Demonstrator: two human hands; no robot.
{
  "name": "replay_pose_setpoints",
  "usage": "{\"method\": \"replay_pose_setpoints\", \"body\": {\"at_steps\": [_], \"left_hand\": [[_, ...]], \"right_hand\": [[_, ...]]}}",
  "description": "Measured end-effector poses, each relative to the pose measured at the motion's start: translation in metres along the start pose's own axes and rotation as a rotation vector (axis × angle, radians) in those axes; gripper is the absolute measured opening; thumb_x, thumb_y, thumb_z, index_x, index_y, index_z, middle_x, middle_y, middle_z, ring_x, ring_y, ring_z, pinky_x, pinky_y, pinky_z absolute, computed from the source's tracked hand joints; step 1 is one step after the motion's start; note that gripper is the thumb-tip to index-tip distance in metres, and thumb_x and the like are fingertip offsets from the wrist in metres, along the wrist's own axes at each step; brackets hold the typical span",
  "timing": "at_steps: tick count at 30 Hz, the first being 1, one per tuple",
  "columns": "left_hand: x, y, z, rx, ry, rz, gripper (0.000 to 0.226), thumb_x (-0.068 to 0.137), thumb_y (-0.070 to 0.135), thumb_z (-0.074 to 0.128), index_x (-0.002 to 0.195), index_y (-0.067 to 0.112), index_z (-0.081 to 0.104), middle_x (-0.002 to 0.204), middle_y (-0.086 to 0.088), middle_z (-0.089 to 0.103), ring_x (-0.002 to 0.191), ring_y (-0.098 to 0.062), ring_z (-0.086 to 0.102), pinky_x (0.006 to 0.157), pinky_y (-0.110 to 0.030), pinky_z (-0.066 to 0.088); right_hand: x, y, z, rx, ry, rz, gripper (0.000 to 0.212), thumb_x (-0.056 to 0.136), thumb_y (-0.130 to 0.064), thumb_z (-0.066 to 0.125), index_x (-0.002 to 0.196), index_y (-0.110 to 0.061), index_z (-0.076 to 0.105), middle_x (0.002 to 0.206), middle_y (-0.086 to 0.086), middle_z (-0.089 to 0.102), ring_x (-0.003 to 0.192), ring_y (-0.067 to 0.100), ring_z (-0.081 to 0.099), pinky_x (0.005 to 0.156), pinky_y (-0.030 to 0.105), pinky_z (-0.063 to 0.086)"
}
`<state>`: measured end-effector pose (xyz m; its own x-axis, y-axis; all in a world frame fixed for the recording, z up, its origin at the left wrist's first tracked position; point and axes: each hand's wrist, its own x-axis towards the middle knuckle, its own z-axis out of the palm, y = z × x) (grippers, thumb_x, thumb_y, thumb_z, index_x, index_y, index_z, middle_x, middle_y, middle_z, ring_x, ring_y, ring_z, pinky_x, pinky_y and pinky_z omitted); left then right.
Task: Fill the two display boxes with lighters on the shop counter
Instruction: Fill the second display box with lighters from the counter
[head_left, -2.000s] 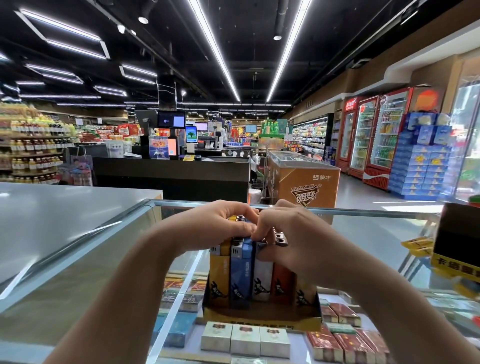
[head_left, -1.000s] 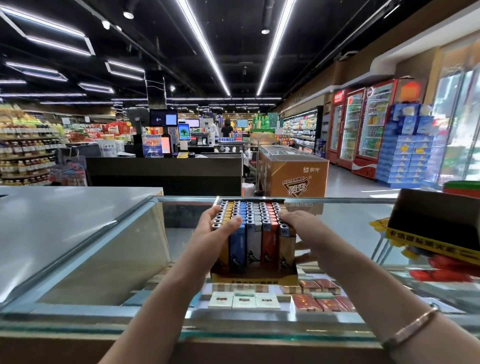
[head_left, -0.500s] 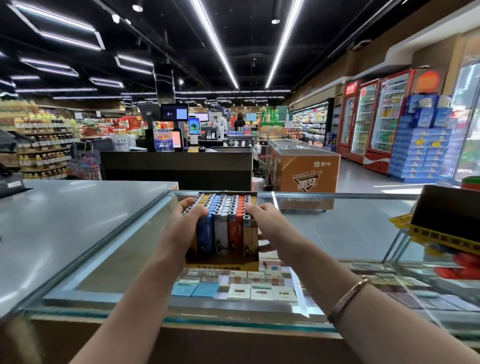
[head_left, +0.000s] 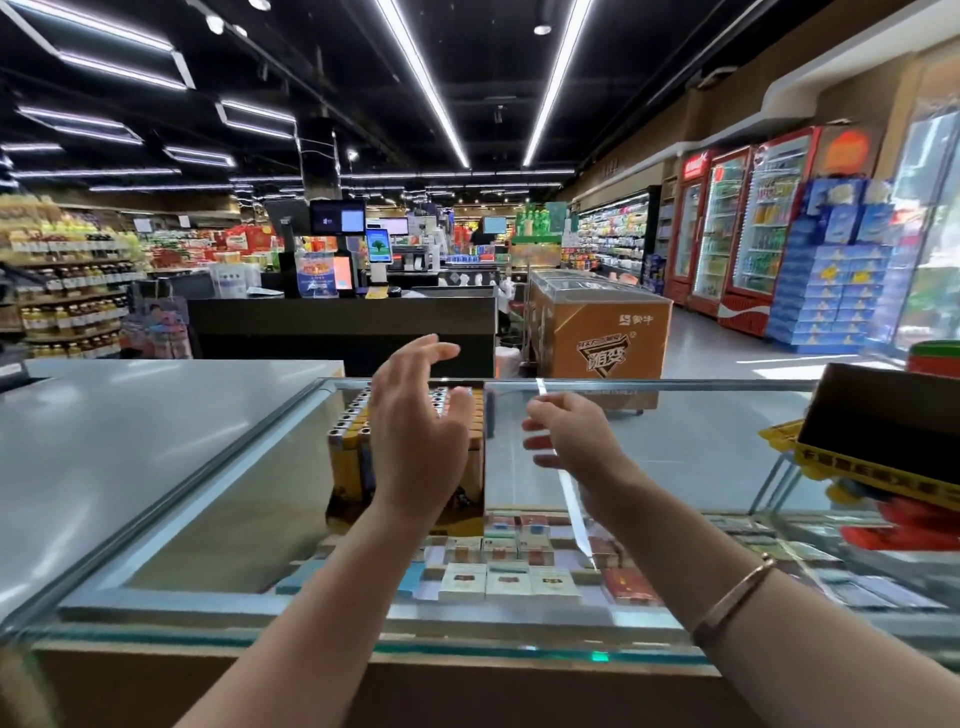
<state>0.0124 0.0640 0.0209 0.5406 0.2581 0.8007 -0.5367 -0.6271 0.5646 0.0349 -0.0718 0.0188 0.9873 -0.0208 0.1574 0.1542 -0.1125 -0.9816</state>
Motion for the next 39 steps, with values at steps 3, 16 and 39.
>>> {"method": "replay_pose_setpoints", "body": {"at_steps": [3, 16, 39], "left_hand": [[-0.007, 0.025, 0.033, -0.090, -0.108, -0.017, 0.034, 0.081, 0.004, 0.057, 0.112, 0.018, 0.056, 0.116, 0.005, 0.055, 0.113, -0.009, 0.045, 0.093, -0.018, 0.030], [-0.055, 0.114, 0.187, -0.141, -0.701, 0.189, 0.042, 0.086, 0.021, 0.055, 0.128, 0.021, 0.047, 0.135, 0.000, 0.048, 0.124, -0.017, 0.040, 0.101, -0.032, 0.032], [-0.005, 0.044, 0.146, -0.460, -0.722, -0.639, 0.031, 0.082, -0.004, 0.048, 0.111, 0.007, 0.055, 0.099, -0.010, 0.064, 0.087, -0.017, 0.062, 0.071, -0.028, 0.051]], "right_hand": [[-0.006, -0.001, -0.042, 0.007, 0.162, -0.157, 0.014, 0.089, -0.004, 0.048, 0.091, -0.014, 0.057, 0.091, 0.014, 0.064, 0.079, 0.020, 0.061, 0.063, 0.022, 0.048], [-0.026, 0.035, -0.274, -0.497, 0.867, -0.064, 0.039, 0.084, -0.006, 0.050, 0.123, -0.009, 0.049, 0.125, 0.014, 0.049, 0.115, 0.029, 0.045, 0.094, 0.039, 0.041], [0.026, 0.025, -0.183, -0.389, 0.392, -0.024, 0.061, 0.078, 0.004, 0.043, 0.129, -0.029, 0.036, 0.090, 0.007, 0.053, 0.082, 0.025, 0.056, 0.070, 0.042, 0.049]]}}
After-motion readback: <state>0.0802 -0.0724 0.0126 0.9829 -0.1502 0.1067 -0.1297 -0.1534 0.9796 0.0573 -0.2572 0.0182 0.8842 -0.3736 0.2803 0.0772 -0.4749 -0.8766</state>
